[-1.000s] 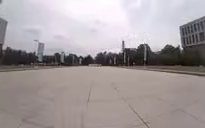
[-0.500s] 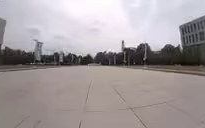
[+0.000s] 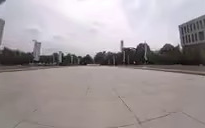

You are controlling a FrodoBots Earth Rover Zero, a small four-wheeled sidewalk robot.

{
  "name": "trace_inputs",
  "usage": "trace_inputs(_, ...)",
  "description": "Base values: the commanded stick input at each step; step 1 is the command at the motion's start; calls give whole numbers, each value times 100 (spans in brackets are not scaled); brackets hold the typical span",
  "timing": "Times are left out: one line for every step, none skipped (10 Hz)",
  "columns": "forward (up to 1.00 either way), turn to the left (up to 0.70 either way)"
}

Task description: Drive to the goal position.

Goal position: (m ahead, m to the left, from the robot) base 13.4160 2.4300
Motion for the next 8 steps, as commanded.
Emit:
trace_inputs(70, 2)
trace_inputs(70, 2)
trace_inputs(70, 2)
trace_inputs(70, 1)
trace_inputs(70, 2)
trace_inputs(70, 1)
trace_inputs(70, 2)
trace_inputs(70, 2)
